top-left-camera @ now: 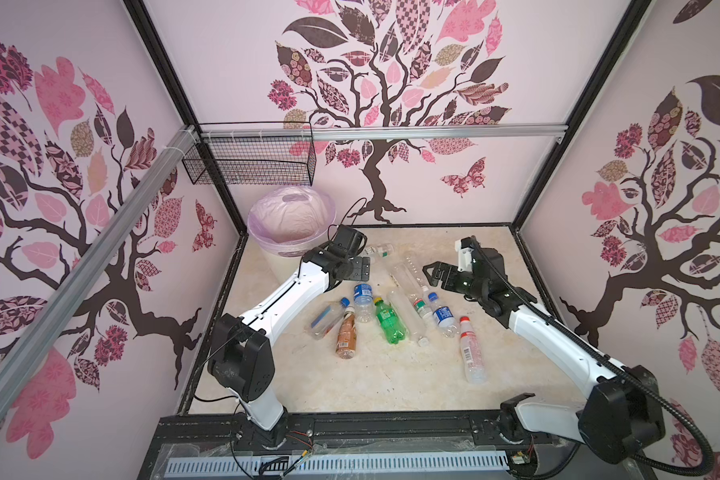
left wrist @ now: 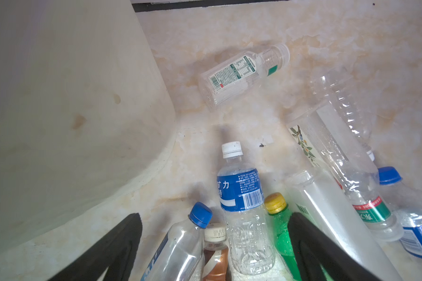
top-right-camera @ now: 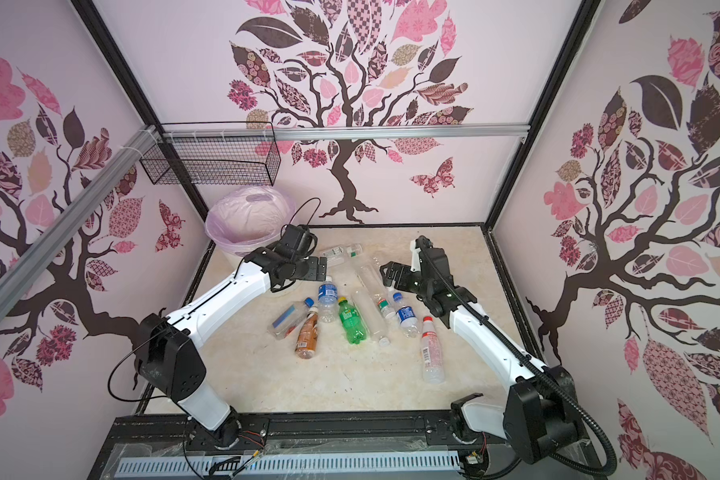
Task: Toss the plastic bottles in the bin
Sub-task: 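Lower the left gripper onto the blue-cap clear bottle and close it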
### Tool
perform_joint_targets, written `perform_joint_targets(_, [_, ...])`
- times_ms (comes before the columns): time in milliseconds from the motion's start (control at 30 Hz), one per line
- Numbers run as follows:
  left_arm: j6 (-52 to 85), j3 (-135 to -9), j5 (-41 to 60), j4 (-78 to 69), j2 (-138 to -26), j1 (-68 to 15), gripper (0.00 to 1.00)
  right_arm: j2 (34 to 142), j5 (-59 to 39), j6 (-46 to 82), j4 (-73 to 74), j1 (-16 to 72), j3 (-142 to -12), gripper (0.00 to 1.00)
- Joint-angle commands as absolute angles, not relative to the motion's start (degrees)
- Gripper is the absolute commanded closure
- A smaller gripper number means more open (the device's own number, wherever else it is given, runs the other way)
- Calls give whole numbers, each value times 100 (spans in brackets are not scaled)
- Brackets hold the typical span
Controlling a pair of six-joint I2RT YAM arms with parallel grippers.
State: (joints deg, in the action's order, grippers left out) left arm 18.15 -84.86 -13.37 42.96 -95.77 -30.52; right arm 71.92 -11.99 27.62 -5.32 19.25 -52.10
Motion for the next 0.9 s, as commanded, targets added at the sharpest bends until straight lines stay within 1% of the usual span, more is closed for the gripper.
perform_joint_targets(0, [1582, -8245, -1340, 4704, -9498, -3207, 2, 7113, -1204, 2643, -641, 2026, -5035, 1])
perform_joint_targets(67, [1600, -8163, -1321, 4985, -9471, -3241, 2, 7009, -1247, 2586, -624, 2110, -4947, 0])
perform_joint_targets(267, [1665, -7732, -1243, 5194, -9078, -3227, 2, 6645, -1360, 2276, -352, 2581, -4602, 1])
perform_joint_targets(333, [1693, -7674, -1121, 5317, -8976, -3199, 2, 6529, -1533, 2261, -182, 2680, -4441, 0])
perform_joint_targets(500, [1819, -7452, -1050, 5661, -8884, -3057, 2, 6397, -1675, 2273, -159, 2716, -4248, 0])
perform_joint_targets(867, [1760, -6731, -915, 5611, -8805, -2776, 2, 6239, -1782, 2283, -257, 2716, -4085, 1])
